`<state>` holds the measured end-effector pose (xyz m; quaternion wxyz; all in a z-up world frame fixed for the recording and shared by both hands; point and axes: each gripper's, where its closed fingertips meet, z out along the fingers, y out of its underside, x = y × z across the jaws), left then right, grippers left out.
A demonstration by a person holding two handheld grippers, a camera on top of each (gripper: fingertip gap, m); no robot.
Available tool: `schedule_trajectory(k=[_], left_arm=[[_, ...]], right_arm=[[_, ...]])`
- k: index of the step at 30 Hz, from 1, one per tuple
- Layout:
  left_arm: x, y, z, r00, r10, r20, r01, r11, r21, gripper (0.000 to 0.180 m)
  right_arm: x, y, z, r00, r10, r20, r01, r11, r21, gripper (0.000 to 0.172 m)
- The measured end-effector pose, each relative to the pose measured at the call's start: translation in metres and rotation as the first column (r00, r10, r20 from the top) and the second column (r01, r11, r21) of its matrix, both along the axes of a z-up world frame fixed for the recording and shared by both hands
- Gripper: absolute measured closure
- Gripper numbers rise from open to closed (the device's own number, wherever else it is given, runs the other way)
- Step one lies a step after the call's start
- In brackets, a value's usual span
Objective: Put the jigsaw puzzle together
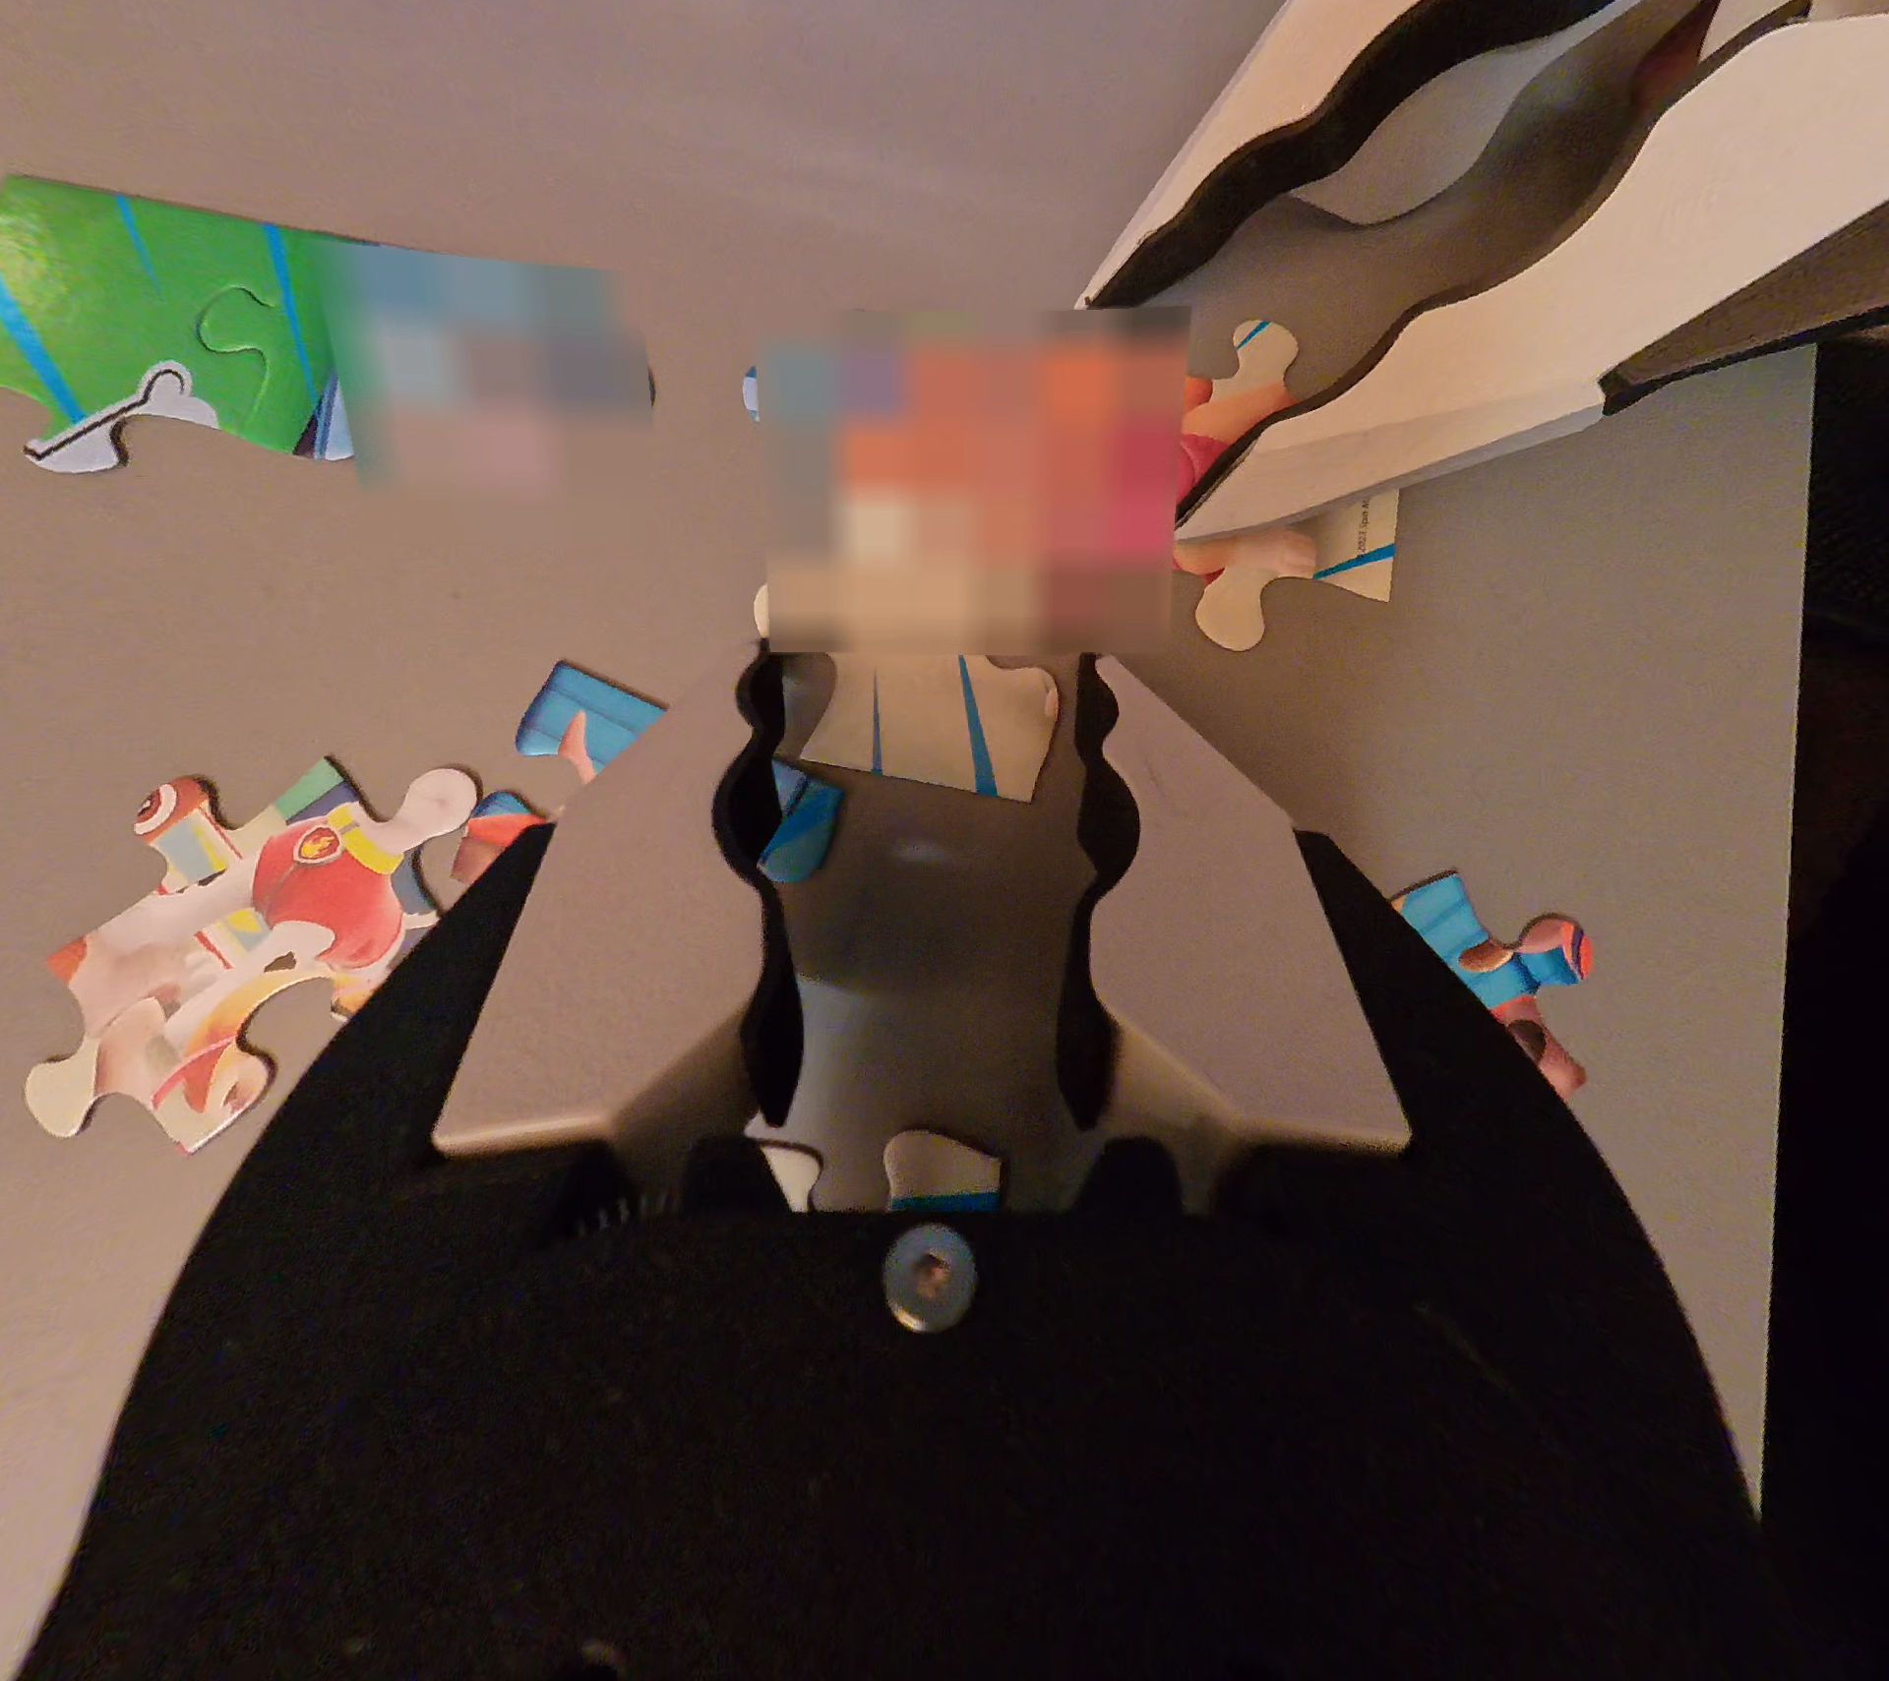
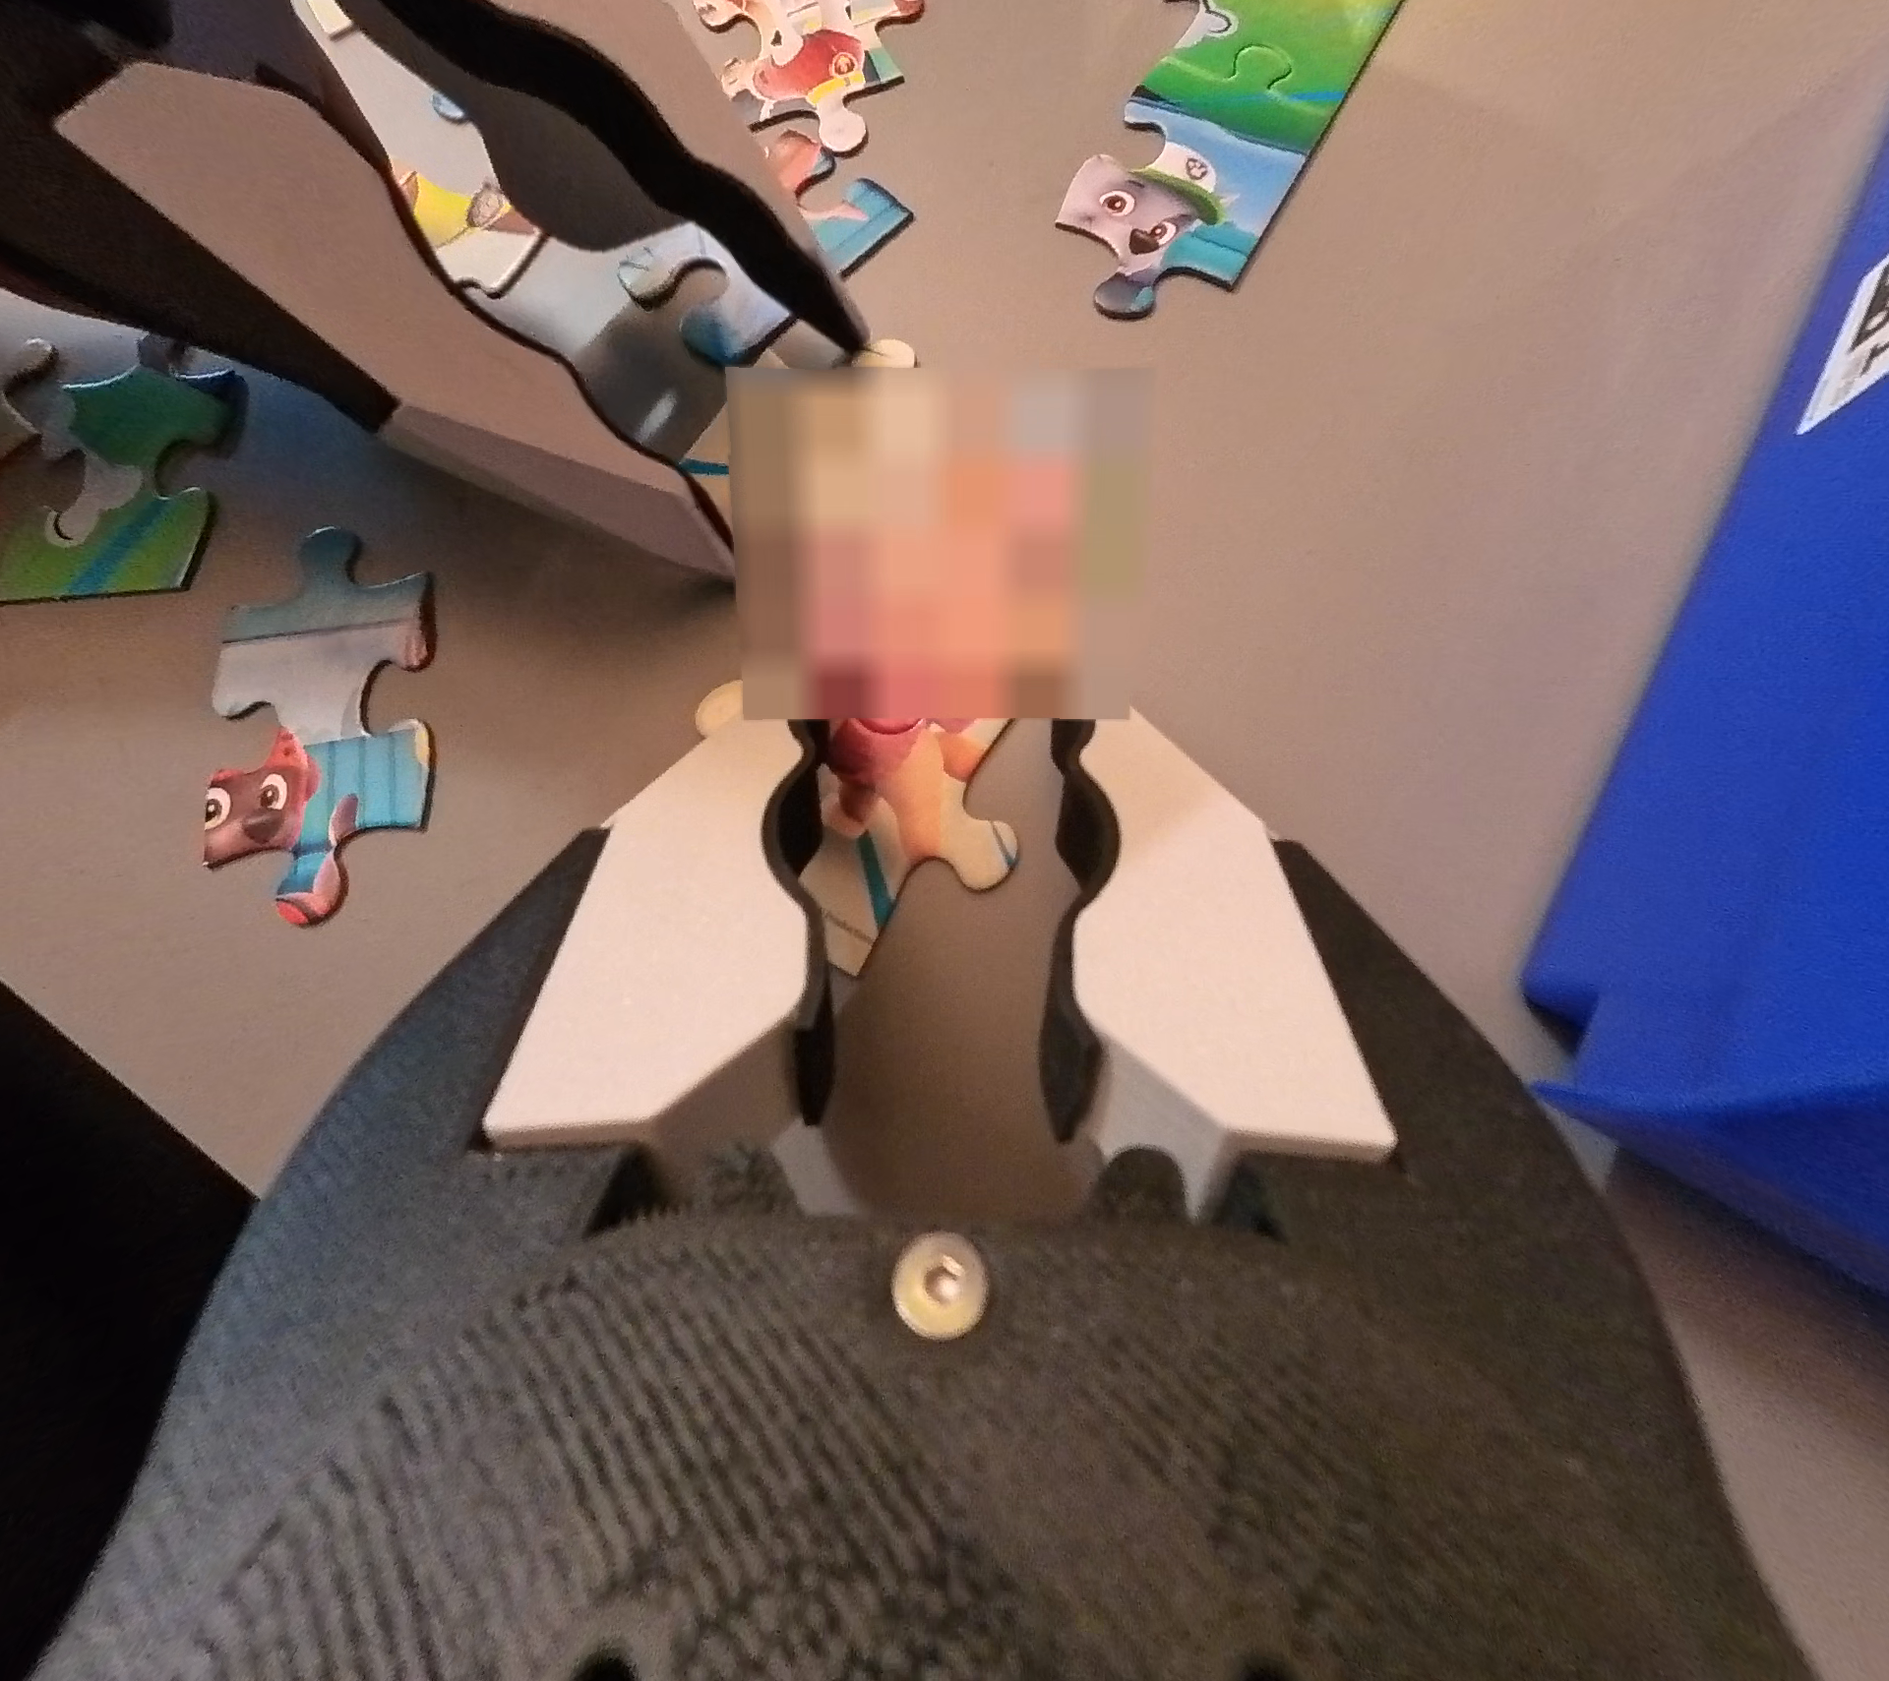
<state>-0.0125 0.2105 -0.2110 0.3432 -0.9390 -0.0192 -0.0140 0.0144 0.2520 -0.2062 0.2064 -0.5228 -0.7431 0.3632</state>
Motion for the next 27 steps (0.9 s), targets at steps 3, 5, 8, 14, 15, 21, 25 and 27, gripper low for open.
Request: schedule_trajectory(k=[3, 5, 8, 14, 15, 21, 25, 27], left_arm=[[0.0007, 0.0008, 0.0001, 1.0, -0.002, 0.004, 0.002, 1.0, 0.002, 0.128], [0.0015, 0.0009, 0.0003, 1.0, -0.003, 0.004, 0.003, 1.0, 0.002, 0.13], [0.0025, 0.0008, 0.0004, 1.0, -0.001, 0.007, 0.001, 1.0, 0.004, 0.133], [0.0036, -0.0005, 0.0003, 1.0, -0.001, 0.006, 0.001, 1.0, -0.001, 0.135], [0.0036, -0.0006, 0.0003, 1.0, 0.0, 0.006, 0.0, 1.0, -0.001, 0.135], [0.004, -0.0013, 0.0003, 1.0, 0.004, 0.007, -0.004, 1.0, -0.001, 0.137], [0.0045, -0.0029, 0.0003, 1.0, 0.008, 0.007, -0.008, 1.0, 0.001, 0.139], [0.0047, -0.0043, 0.0003, 1.0, 0.009, 0.009, -0.009, 1.0, 0.002, 0.14]], right_arm=[[0.0, 0.0001, 0.0, 1.0, 0.0, 0.0, 0.0, 1.0, 0.0, 0.129], [0.0, 0.0001, 0.0001, 1.0, 0.0, 0.0, 0.0, 1.0, -0.001, 0.129], [0.0, 0.0001, 0.0001, 1.0, 0.0, 0.001, 0.0, 1.0, -0.002, 0.129], [0.0001, 0.0001, 0.0002, 1.0, 0.0, 0.001, 0.0, 1.0, -0.002, 0.129], [0.0001, 0.0, 0.0002, 1.0, 0.0, 0.001, 0.0, 1.0, -0.002, 0.129], [0.0002, 0.0, 0.0004, 1.0, 0.001, 0.001, -0.001, 1.0, -0.005, 0.129], [0.0002, -0.0001, 0.0004, 1.0, 0.001, 0.001, -0.001, 1.0, -0.005, 0.129], [0.0002, -0.0001, 0.0004, 1.0, 0.0, 0.001, 0.0, 1.0, -0.005, 0.129]])
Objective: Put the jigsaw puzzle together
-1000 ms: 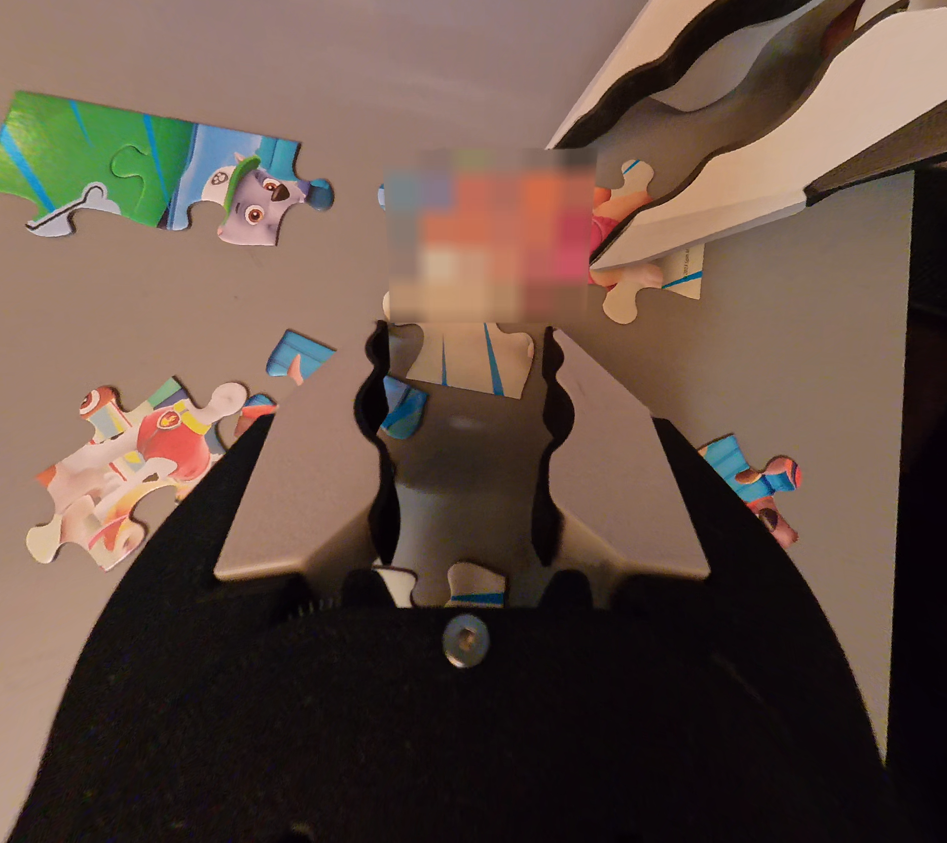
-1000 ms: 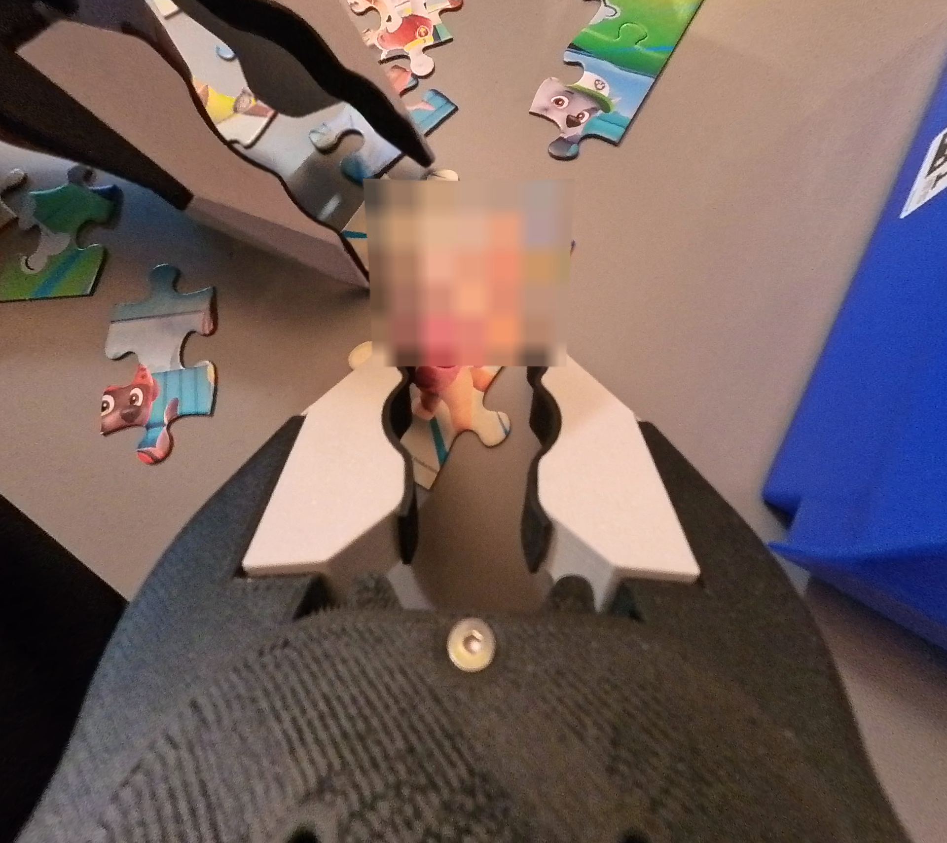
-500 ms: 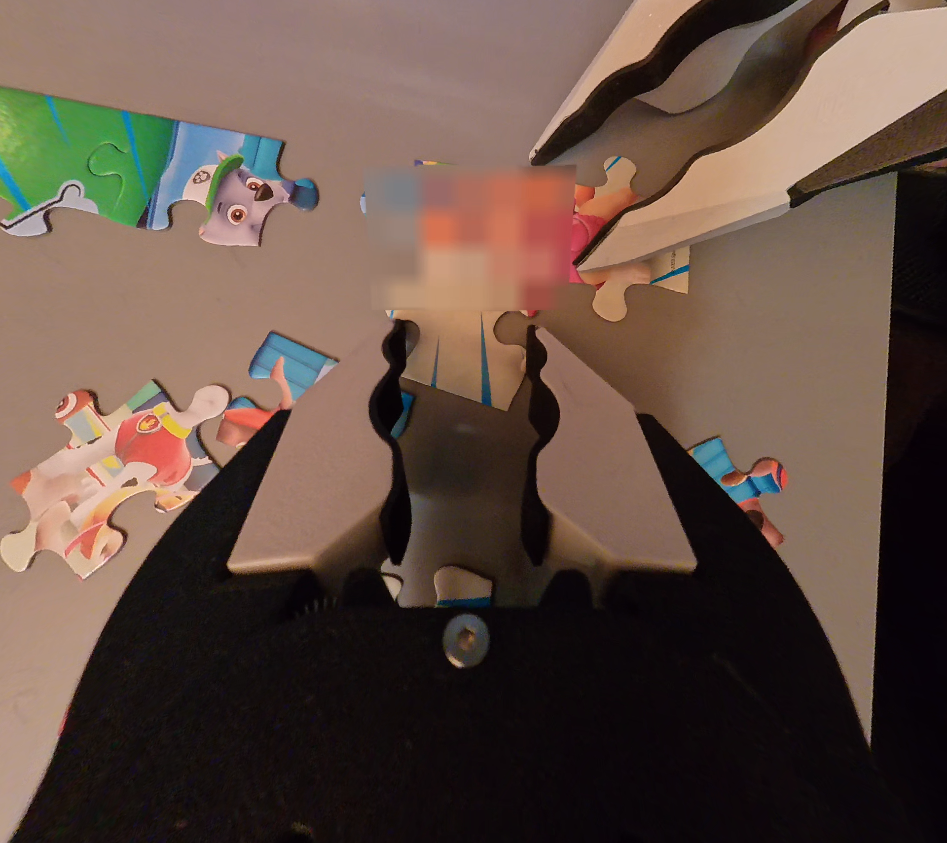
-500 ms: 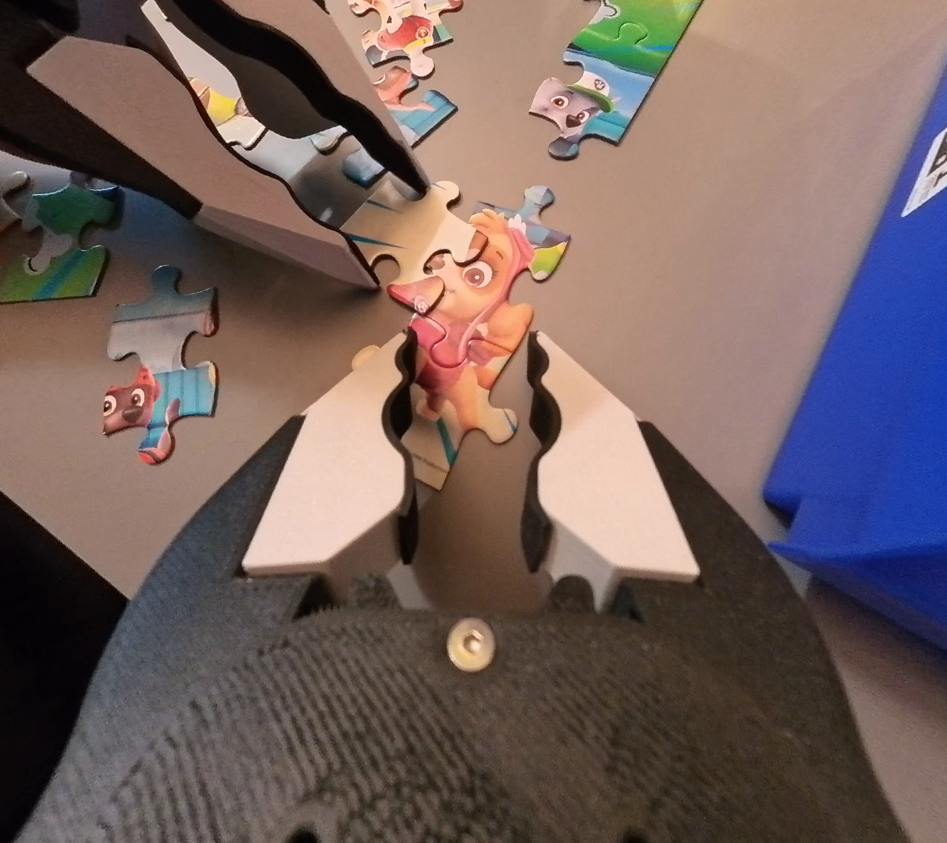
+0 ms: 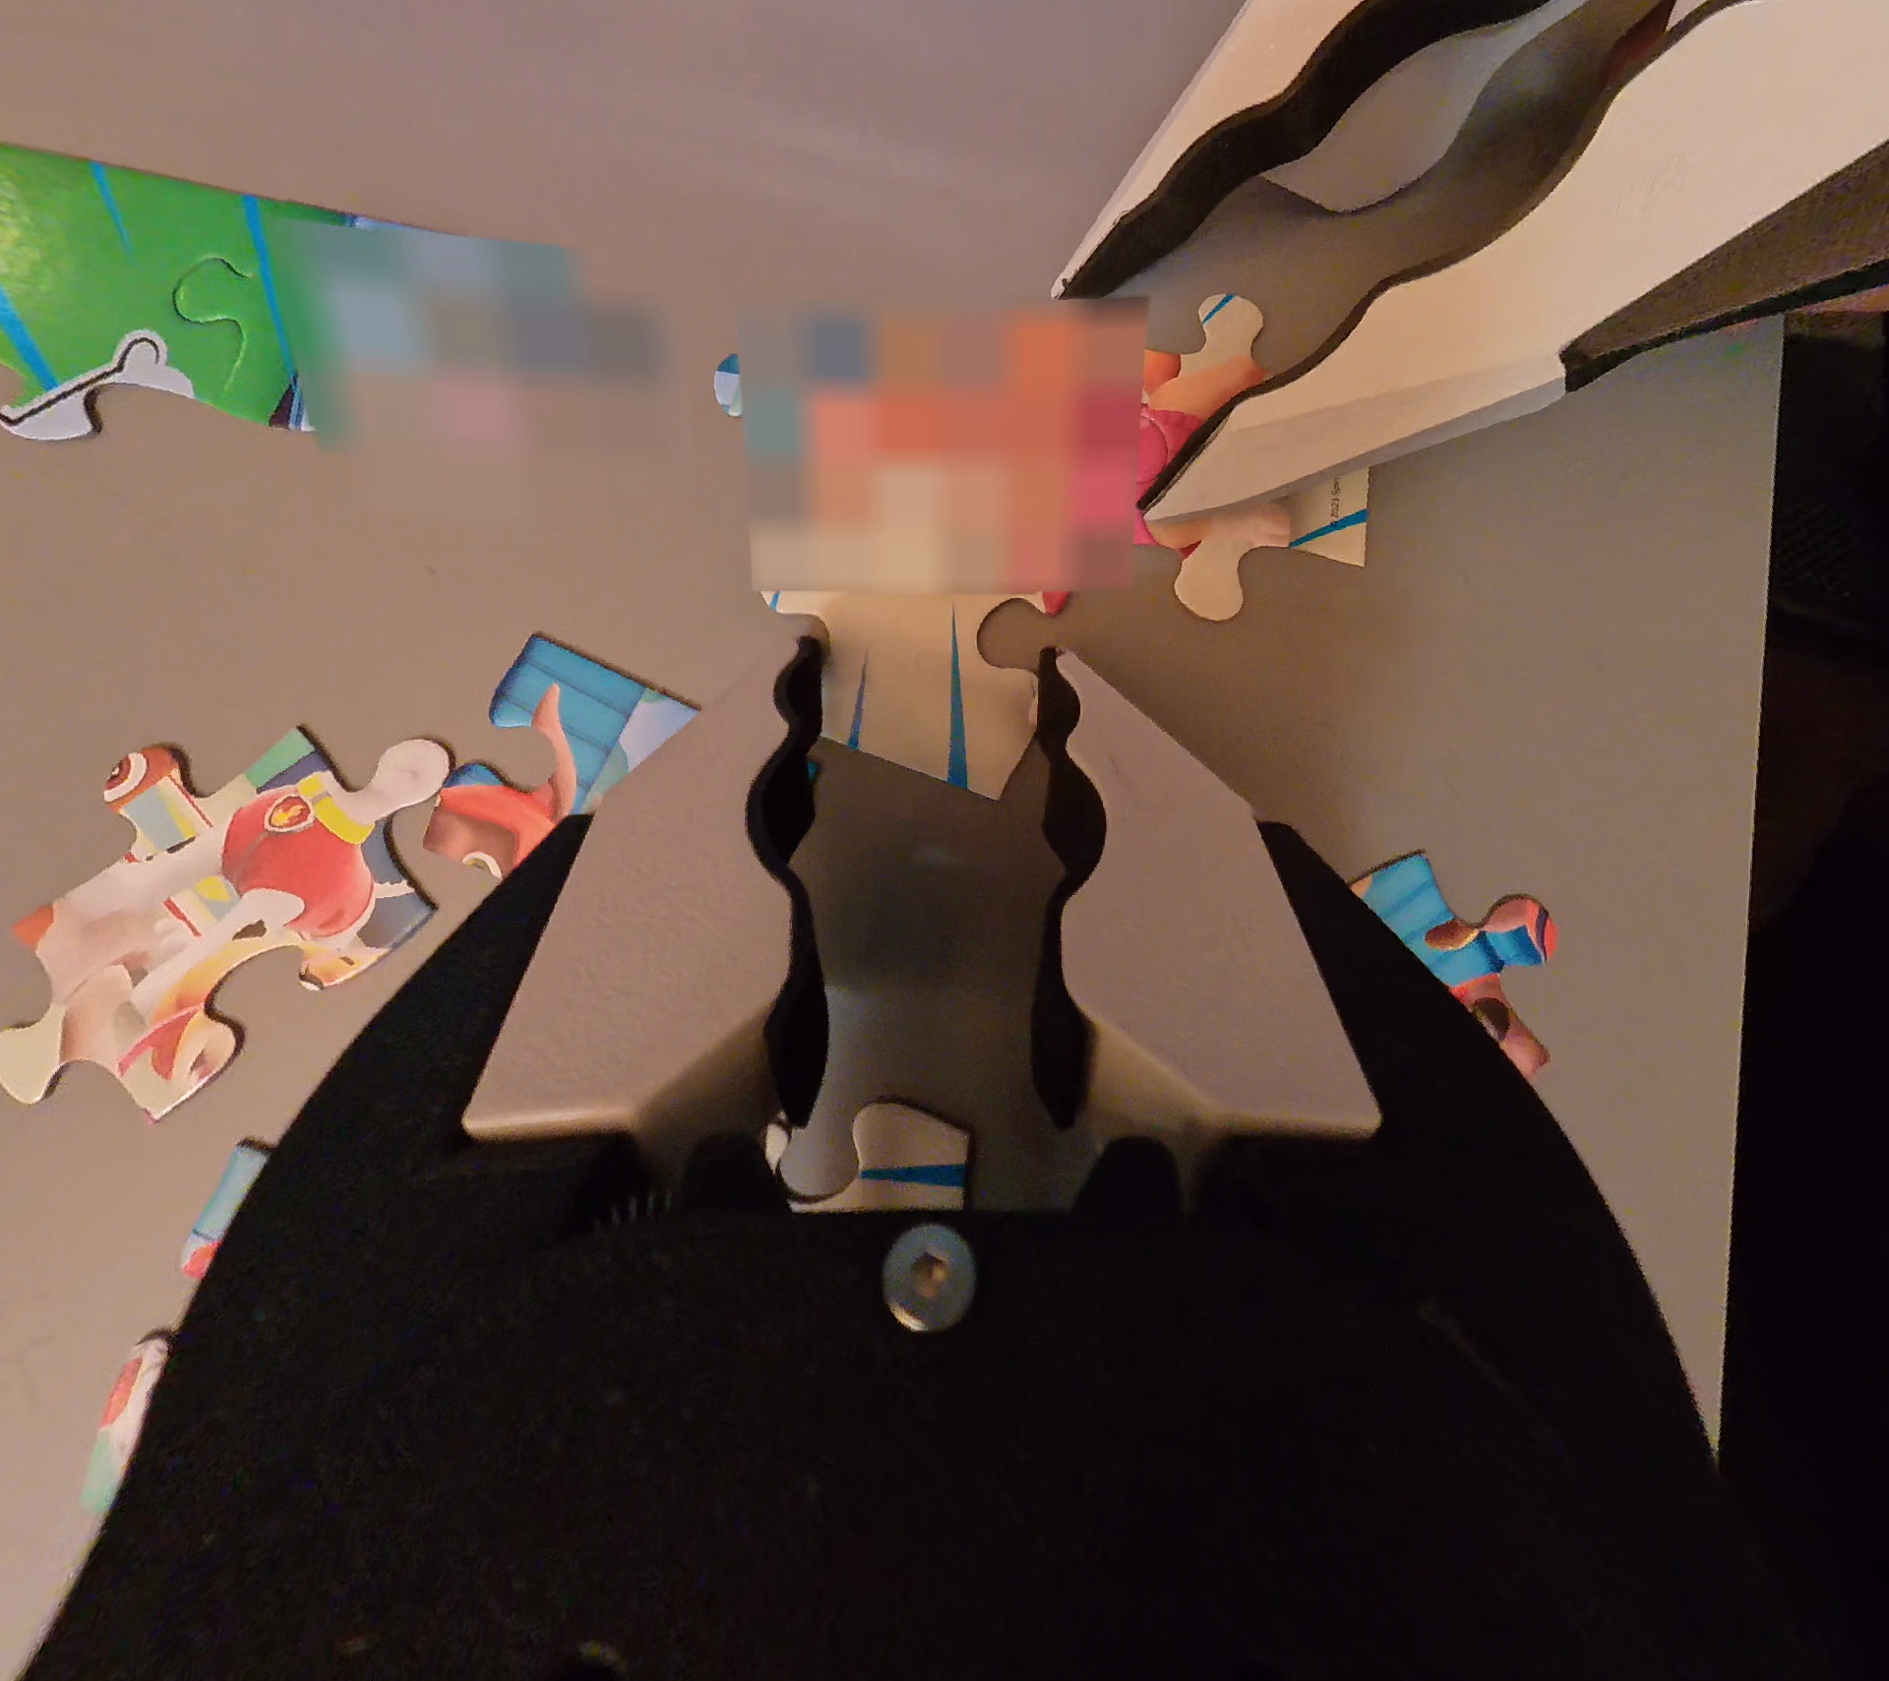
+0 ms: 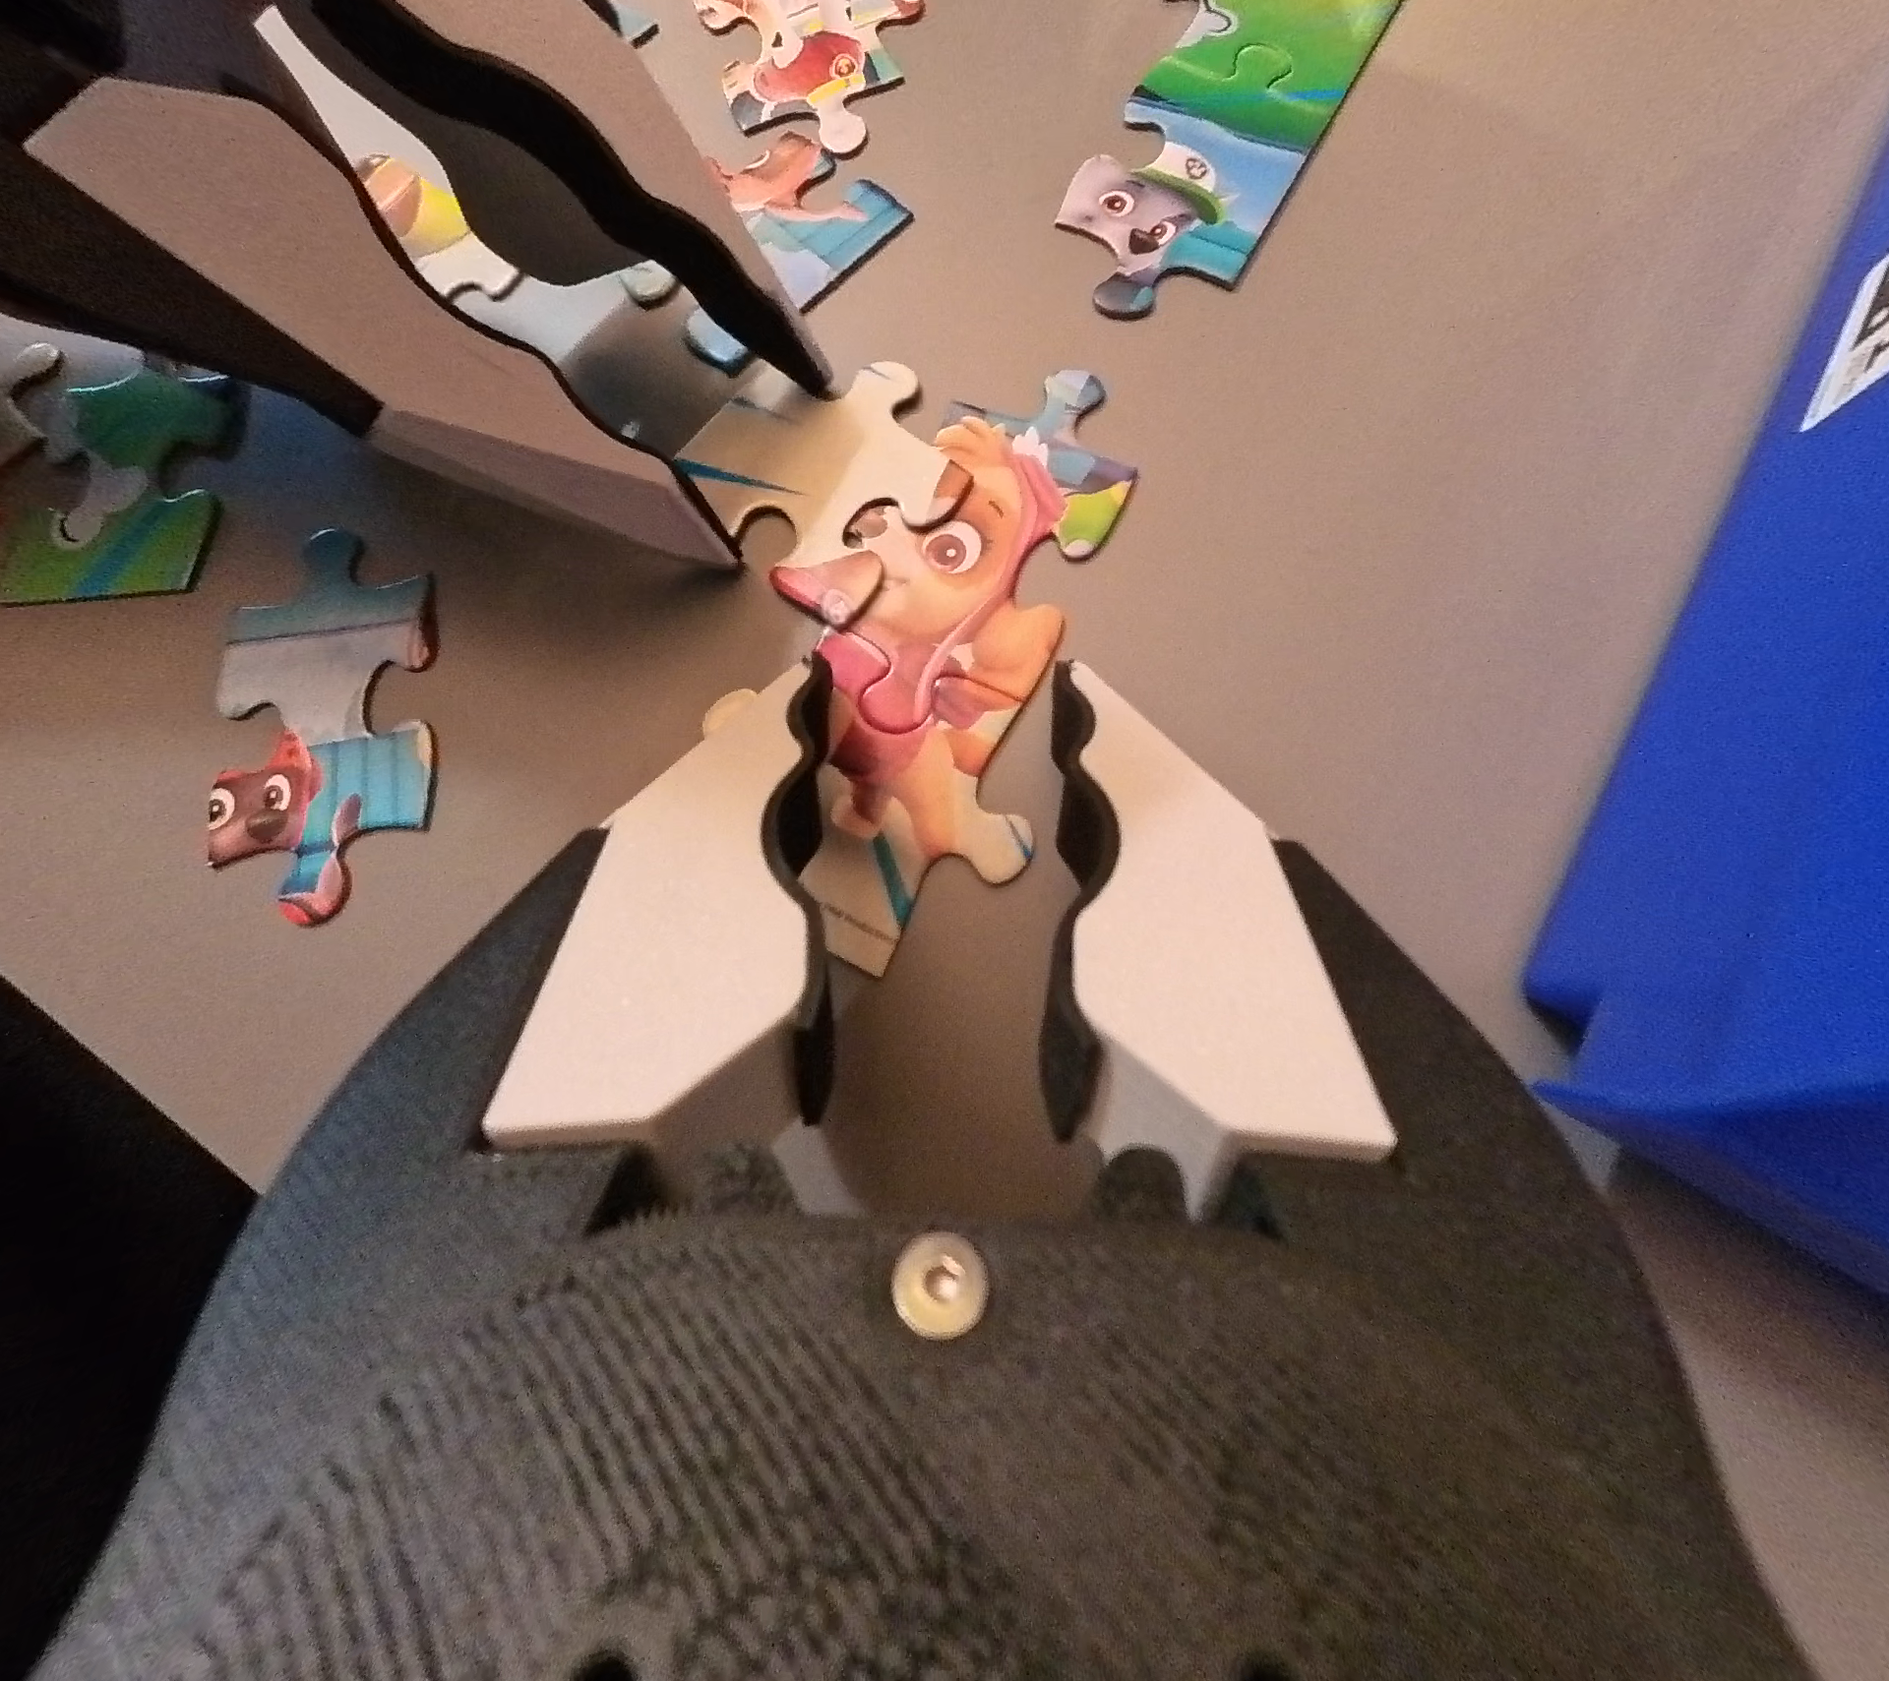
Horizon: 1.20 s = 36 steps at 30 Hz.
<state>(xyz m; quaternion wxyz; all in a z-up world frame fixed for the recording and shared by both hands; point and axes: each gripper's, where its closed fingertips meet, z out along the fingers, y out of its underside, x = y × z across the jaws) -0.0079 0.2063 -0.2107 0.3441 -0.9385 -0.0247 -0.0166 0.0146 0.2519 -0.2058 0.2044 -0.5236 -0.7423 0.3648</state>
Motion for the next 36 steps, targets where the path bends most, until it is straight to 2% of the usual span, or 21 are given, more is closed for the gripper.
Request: schedule_trajectory(k=[10, 14, 20, 31, 36], left_arm=[[0.0031, -0.0089, 0.0, 1.0, -0.003, -0.002, 0.003, 1.0, -0.015, 0.138], [0.0006, -0.0037, 0.0084, 1.0, 0.006, -0.02, -0.005, 0.999, 0.039, 0.131], [-0.0007, -0.0003, 0.001, 1.0, -0.022, -0.017, 0.022, 1.0, -0.01, 0.127], [0.0058, -0.0038, -0.0001, 0.999, -0.034, 0.005, 0.034, 0.999, -0.013, 0.152], [0.0061, -0.0043, 0.0, 0.999, -0.035, 0.008, 0.035, 0.999, -0.015, 0.152]], right_arm=[[-0.0001, 0.0001, 0.0, 1.0, -0.001, 0.0, 0.001, 1.0, 0.0, 0.129], [-0.0001, 0.0, -0.0001, 1.0, -0.001, 0.0, 0.001, 1.0, 0.0, 0.129], [-0.0001, 0.0, 0.0, 1.0, 0.0, 0.0, 0.0, 1.0, -0.002, 0.129], [0.0, -0.0002, 0.0002, 1.0, 0.001, 0.002, -0.001, 1.0, -0.01, 0.129], [0.0, -0.0001, 0.0002, 1.0, 0.001, 0.002, -0.001, 1.0, -0.009, 0.129]])
